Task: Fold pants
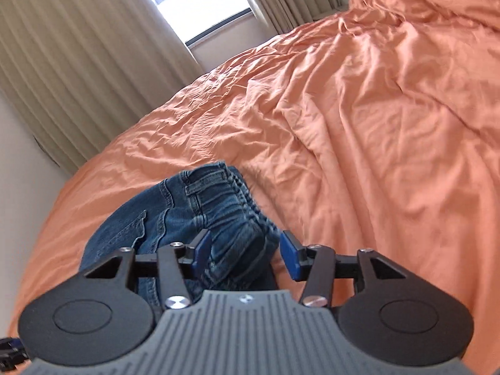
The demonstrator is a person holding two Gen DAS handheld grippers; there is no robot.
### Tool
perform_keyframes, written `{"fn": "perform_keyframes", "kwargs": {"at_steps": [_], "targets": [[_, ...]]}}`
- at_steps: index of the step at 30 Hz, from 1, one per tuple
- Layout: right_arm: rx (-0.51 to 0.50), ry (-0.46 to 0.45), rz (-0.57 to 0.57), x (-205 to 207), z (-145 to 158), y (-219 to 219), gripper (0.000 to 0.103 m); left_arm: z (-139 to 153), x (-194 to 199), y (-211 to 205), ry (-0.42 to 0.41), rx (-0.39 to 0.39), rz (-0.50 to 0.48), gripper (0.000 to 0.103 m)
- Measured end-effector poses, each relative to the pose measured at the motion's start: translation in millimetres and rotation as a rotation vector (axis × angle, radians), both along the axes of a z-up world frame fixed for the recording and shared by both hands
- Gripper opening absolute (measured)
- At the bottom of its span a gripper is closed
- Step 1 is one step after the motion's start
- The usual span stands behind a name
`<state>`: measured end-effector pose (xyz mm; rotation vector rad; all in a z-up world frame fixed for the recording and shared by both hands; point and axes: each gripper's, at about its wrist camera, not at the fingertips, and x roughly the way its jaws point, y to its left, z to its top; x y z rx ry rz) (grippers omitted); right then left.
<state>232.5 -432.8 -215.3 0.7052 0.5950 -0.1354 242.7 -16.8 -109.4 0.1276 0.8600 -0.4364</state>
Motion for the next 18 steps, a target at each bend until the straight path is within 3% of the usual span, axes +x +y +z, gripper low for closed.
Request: {"fn": "perform_keyframes", "kwargs": {"at_steps": [2,7,10,11,12,13,14,16,18], "targets": [[0.062,0.001,-0.004,-4,-17,3,0.047,-8,-13,-9,-0.005,0.071,-0.041,0.083],[0.082,-0.029,0.025,11,-24,3,0.046,-34,-29,-33,-0.014,0.239,-0.077,0.080],[0.083,-0.051,0.028,18,-25,0,0.038,-43,-26,-50,-0.049,0.348,-0.044,0.058],[0.080,-0.053,0.028,19,-26,-1,0.030,-42,-26,-53,-0.077,0.381,-0.027,0.048],[0.082,-0.058,0.029,19,-26,-2,0.022,-38,-26,-55,-0.096,0.390,-0.030,0.044],[0.096,-0.067,0.036,17,-25,-5,0.020,-32,-27,-55,-0.111,0.387,-0.038,0.030],[0.110,-0.083,0.044,13,-24,-7,0.016,-27,-29,-56,-0.125,0.394,-0.051,0.023],[0.114,-0.108,0.066,9,-19,-8,0.014,-21,-33,-58,-0.164,0.462,-0.081,0.015],[0.082,-0.065,0.069,9,-20,-3,0.013,-26,-33,-60,-0.147,0.512,-0.122,0.013]]}}
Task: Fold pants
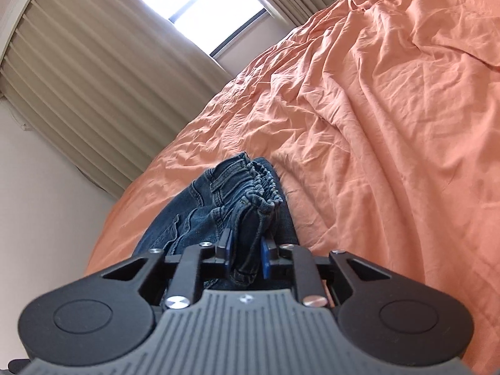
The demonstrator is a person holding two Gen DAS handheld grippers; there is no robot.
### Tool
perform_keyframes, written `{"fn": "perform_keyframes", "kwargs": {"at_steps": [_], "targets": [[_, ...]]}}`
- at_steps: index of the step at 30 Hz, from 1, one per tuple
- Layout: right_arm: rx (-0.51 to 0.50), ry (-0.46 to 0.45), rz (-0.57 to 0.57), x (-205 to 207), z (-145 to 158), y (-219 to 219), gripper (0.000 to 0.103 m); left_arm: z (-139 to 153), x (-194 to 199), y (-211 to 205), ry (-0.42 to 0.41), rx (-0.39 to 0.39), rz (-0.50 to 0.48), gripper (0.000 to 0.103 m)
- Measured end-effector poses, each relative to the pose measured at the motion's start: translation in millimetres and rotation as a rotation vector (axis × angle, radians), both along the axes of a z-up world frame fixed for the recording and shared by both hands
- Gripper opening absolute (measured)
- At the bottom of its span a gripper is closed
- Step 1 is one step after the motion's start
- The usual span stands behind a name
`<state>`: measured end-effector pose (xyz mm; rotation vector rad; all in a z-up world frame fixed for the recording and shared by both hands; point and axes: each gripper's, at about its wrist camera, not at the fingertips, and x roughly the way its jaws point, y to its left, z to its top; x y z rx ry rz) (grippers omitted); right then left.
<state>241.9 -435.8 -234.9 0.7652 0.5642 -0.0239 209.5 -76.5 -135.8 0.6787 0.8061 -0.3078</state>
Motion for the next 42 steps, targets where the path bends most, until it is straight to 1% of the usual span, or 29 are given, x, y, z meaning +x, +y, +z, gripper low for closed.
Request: {"fn": "perform_keyframes", "kwargs": {"at_steps": [2,4,6,8,10,11,12,13,15,17,18,20,21,23,24,25,26,30,32,34,38,42], "targets": [[-0.003,0.066,-0.016,3,-12,0,0.012,-11,0,0,0.041,0.013,-0.006,0.013],[0.029,0.094,-0.028,4,-20,-3,0.011,-25,0,1,0.079,0.017,0.005,0.013],[0.031,0.103,-0.028,4,-22,-4,0.010,-38,3,4,0.128,-0.013,0.047,0.014],[0.020,0.110,-0.026,4,-23,-3,0.010,-40,3,8,0.147,-0.040,0.077,0.015],[0.031,0.110,-0.029,4,-24,-4,0.011,-38,5,12,0.181,-0.049,0.103,0.016],[0.037,0.109,-0.031,4,-24,-5,0.011,-38,7,17,0.210,-0.051,0.126,0.006],[0.040,0.107,-0.033,3,-24,-5,0.011,-40,7,25,0.240,-0.047,0.162,0.001],[0.050,0.102,-0.035,2,-24,-6,0.012,-39,7,32,0.248,-0.058,0.186,0.001],[0.077,0.092,-0.046,-3,-22,-8,0.018,-30,7,49,0.261,-0.120,0.230,0.001],[0.096,0.077,-0.057,-11,-18,-10,0.028,-16,8,60,0.263,-0.202,0.262,0.006],[0.108,0.069,-0.051,-15,-16,-11,0.035,-9,9,64,0.252,-0.235,0.272,0.009],[0.147,0.053,-0.045,-22,-14,-13,0.045,5,14,67,0.231,-0.293,0.285,0.016],[0.167,0.049,-0.041,-24,-14,-14,0.048,11,17,69,0.226,-0.321,0.290,0.018],[0.212,0.054,-0.040,-26,-16,-17,0.050,23,22,68,0.218,-0.381,0.307,0.037],[0.229,0.062,-0.040,-26,-19,-18,0.054,27,27,68,0.219,-0.413,0.314,0.041],[0.242,0.070,-0.040,-25,-21,-19,0.055,30,33,68,0.221,-0.440,0.323,0.048],[0.248,0.080,-0.040,-24,-23,-19,0.057,31,40,67,0.221,-0.457,0.339,0.051],[0.199,0.108,-0.024,-15,-25,-15,0.057,30,63,60,0.210,-0.468,0.395,0.056],[0.190,0.112,-0.011,-9,-26,-15,0.057,28,72,58,0.203,-0.466,0.408,0.066],[0.201,0.110,-0.007,-4,-29,-17,0.059,27,80,55,0.198,-0.468,0.406,0.070],[0.218,0.108,-0.001,3,-33,-20,0.059,20,97,53,0.215,-0.485,0.415,0.073],[0.274,0.108,-0.002,10,-40,-27,0.057,8,117,53,0.258,-0.524,0.422,0.074]]}}
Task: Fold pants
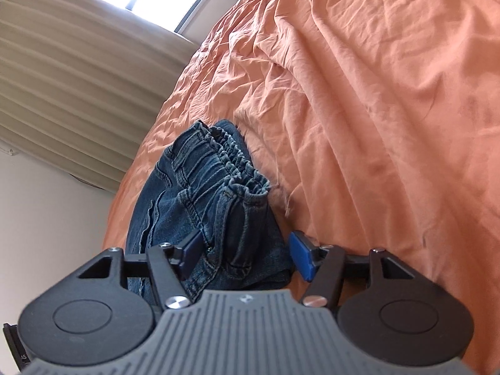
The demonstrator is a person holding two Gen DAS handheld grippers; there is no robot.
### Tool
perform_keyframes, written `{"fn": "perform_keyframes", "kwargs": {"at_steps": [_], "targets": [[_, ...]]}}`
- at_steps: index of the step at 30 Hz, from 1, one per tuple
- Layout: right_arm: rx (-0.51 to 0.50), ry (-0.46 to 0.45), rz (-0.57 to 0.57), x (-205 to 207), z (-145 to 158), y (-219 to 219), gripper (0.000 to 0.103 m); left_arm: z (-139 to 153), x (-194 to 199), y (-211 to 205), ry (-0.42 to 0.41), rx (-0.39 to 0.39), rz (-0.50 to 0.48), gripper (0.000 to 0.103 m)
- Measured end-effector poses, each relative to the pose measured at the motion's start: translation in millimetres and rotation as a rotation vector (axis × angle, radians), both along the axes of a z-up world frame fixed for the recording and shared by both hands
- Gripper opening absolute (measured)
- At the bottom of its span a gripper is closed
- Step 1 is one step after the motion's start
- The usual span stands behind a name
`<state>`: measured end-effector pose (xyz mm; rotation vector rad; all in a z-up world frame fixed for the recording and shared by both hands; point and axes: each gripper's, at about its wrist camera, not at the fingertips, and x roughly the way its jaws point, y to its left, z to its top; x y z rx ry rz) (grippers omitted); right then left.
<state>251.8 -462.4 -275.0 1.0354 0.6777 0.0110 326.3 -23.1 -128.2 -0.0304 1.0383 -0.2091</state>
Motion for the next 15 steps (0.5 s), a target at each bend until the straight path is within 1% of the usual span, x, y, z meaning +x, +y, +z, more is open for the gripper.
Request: {"fn": "perform_keyframes", "kwargs": {"at_steps": [2,4,9,11,13,15], "targets": [[0.028,0.003,-0.002,2,-2,-3,0.057,-7,11,4,0.016,-0.044,0.012,0.074],[0.041,0.003,-0.002,4,-4,-5,0.057,-15,22,12,0.030,-0.107,0.035,0.074],[0.077,0.004,-0.005,9,-10,-10,0.050,-44,50,44,0.092,-0.371,0.141,0.074],[0.097,0.003,-0.008,12,-13,-12,0.050,-55,57,52,0.092,-0.464,0.157,0.074],[0.106,-0.001,-0.001,14,-14,-13,0.049,-62,63,56,0.090,-0.520,0.157,0.074],[0.117,-0.009,0.003,17,-17,-13,0.048,-69,69,57,0.090,-0.560,0.153,0.073]]}}
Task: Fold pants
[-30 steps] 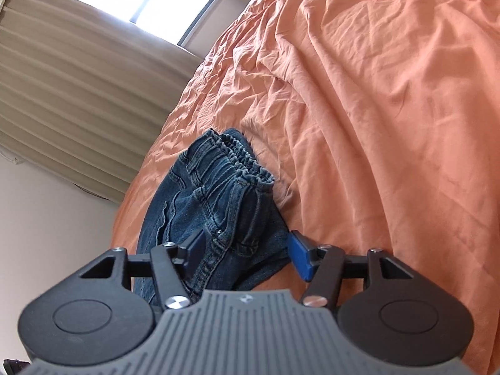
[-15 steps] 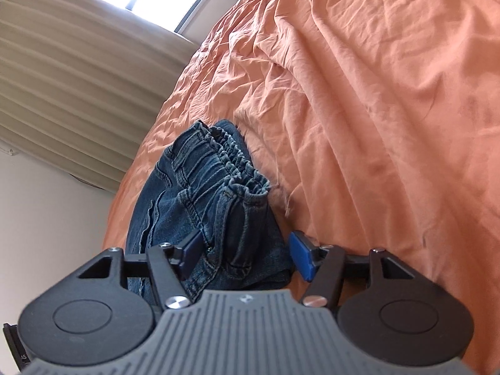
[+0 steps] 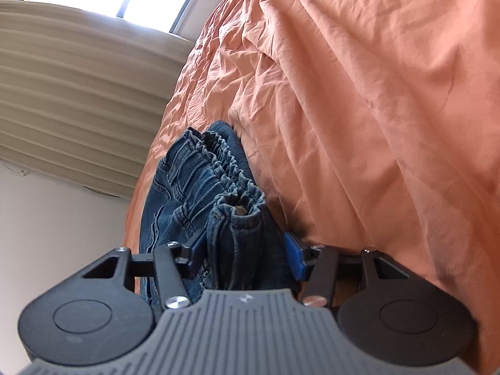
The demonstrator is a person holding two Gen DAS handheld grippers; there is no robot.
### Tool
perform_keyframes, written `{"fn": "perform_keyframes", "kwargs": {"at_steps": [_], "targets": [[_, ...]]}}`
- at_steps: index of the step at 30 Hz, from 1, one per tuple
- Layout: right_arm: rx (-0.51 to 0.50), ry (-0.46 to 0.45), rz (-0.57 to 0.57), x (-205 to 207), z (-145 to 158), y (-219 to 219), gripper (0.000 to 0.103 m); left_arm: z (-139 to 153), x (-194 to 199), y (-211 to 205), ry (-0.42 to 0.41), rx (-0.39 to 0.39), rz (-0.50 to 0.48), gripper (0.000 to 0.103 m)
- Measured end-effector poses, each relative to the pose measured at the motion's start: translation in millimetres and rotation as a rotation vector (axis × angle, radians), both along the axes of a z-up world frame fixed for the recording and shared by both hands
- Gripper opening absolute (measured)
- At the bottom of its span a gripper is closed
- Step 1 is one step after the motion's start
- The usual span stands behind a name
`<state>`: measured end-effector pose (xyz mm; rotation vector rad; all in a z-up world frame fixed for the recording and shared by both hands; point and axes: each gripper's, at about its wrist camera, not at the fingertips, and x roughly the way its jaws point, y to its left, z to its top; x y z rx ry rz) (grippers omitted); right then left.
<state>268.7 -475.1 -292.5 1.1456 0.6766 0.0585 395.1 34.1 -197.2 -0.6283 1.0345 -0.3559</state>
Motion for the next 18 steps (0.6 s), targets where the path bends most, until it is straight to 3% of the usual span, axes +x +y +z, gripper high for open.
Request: {"fn": "perform_keyframes", "kwargs": {"at_steps": [8,12,18], "targets": [[0.011,-0.069,0.021,-3,3,0,0.027,1,6,3,0.013,-0.055,0.032,0.010],[0.004,-0.101,0.016,-7,15,4,0.023,33,3,-6,-0.042,0.020,-0.004,0.006],[-0.054,-0.152,0.080,-5,70,37,0.022,88,4,-9,-0.109,0.128,-0.081,0.006]]}}
